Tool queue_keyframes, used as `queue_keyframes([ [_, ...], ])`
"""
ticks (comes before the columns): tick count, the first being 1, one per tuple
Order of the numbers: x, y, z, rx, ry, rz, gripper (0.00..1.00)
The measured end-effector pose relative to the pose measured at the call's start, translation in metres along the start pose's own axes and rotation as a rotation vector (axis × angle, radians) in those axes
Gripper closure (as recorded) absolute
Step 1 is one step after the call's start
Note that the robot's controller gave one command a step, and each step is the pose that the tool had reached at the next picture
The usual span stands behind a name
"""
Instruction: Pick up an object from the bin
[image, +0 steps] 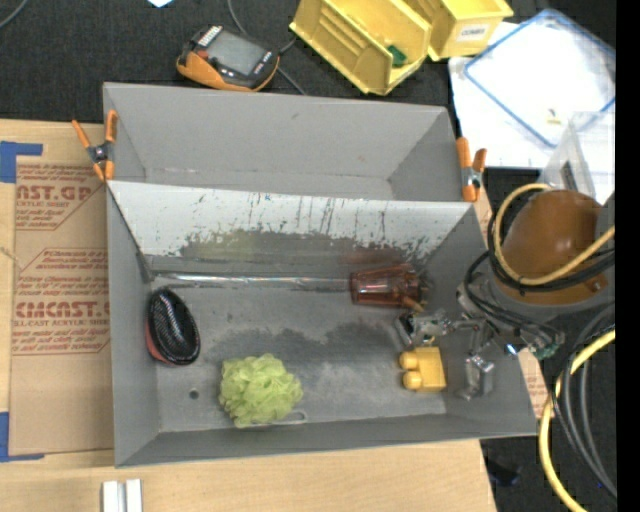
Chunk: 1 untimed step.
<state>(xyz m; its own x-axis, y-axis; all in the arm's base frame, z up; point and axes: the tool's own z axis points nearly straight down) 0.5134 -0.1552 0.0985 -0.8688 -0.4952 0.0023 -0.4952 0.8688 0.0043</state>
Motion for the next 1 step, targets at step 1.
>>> queue_keyframes([
  [1,-0.0005,0.0020,0.0280,0.010,-0.018,0.165,0.00],
])
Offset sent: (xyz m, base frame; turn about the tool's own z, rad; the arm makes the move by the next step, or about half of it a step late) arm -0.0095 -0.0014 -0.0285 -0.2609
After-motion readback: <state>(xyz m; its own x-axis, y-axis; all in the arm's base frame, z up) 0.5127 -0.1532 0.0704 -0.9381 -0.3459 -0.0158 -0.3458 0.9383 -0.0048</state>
